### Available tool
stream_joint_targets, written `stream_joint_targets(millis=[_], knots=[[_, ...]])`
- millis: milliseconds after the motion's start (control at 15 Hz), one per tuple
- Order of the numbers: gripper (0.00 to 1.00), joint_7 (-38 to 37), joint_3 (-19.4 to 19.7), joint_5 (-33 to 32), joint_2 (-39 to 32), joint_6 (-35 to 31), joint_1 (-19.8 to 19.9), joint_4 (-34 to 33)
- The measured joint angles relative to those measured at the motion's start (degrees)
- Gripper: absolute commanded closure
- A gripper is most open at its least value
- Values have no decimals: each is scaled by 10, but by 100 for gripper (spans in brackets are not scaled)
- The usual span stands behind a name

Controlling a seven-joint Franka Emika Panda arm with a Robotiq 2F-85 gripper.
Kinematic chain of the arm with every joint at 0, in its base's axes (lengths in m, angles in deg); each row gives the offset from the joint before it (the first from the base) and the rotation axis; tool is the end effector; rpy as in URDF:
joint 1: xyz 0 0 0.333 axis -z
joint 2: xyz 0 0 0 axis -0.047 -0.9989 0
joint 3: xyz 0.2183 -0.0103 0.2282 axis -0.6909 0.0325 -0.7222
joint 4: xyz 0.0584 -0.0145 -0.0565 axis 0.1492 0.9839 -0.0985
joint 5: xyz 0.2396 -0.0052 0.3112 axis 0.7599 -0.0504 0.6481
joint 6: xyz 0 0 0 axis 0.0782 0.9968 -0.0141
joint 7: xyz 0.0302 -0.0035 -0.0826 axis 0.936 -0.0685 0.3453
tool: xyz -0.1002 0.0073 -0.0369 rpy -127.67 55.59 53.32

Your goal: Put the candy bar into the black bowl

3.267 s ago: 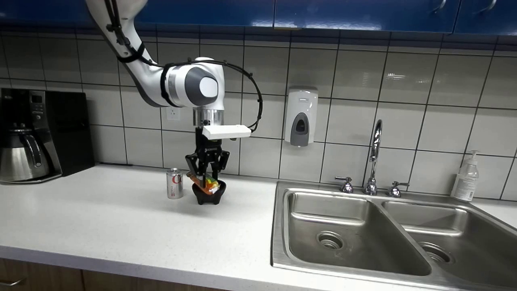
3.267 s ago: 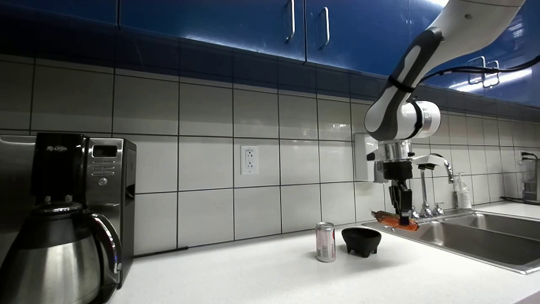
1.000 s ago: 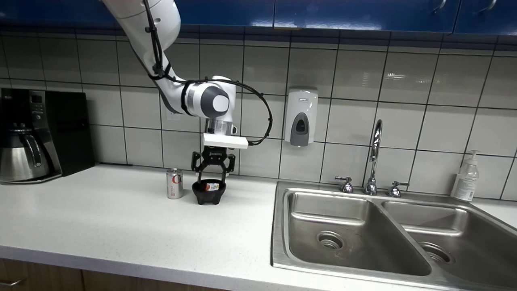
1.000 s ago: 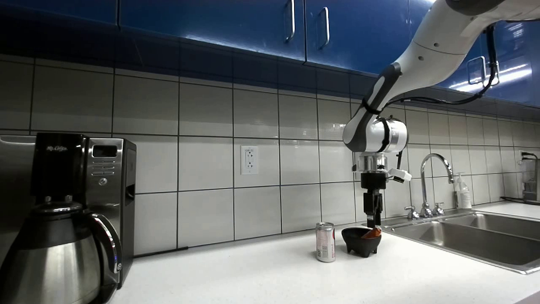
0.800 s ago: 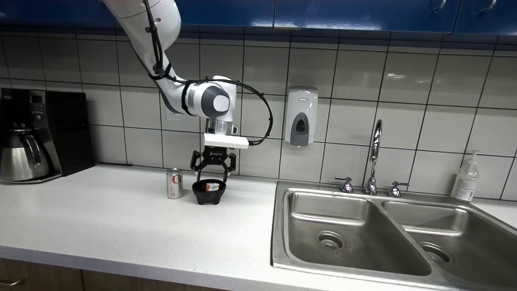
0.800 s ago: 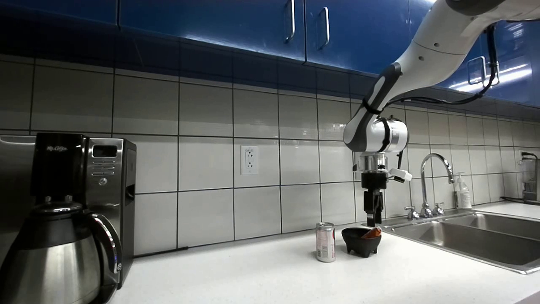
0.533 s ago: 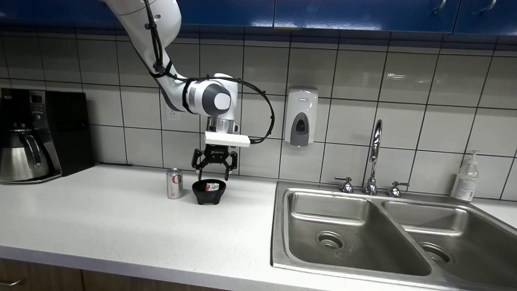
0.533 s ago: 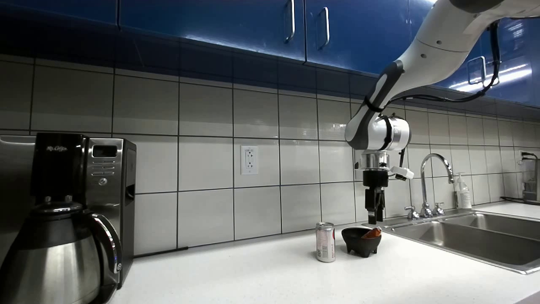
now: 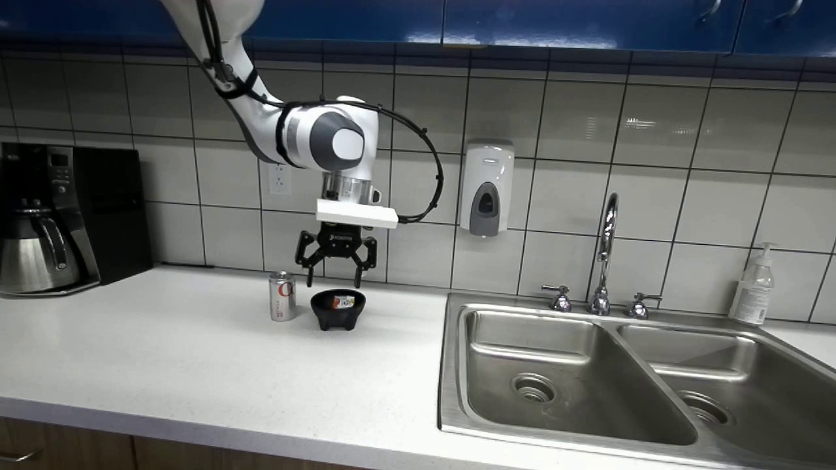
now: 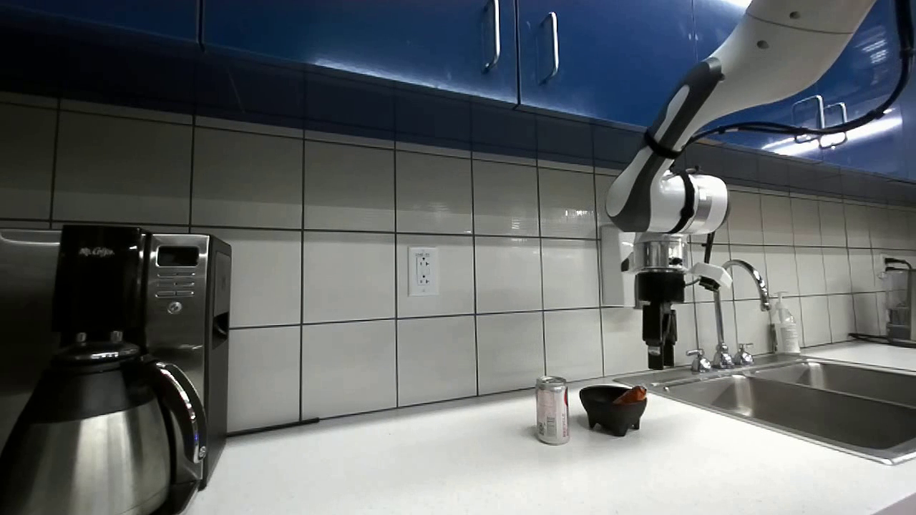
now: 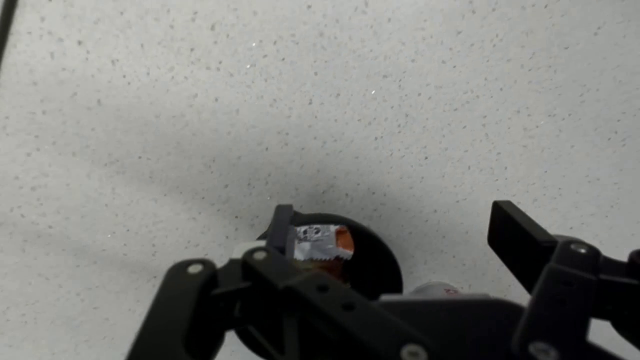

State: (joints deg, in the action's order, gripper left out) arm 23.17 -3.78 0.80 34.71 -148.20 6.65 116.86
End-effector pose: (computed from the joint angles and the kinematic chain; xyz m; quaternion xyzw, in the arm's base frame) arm 0.5384 -0.1275 0.3253 -0.9545 -0.2934 0.0045 0.0529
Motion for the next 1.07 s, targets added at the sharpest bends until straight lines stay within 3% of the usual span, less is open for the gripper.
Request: stream_joint_targets(millis=[800, 1067], knots=[[0, 1, 18, -12, 261, 1, -18, 271], [0, -4, 22, -26, 340, 10, -28, 334]])
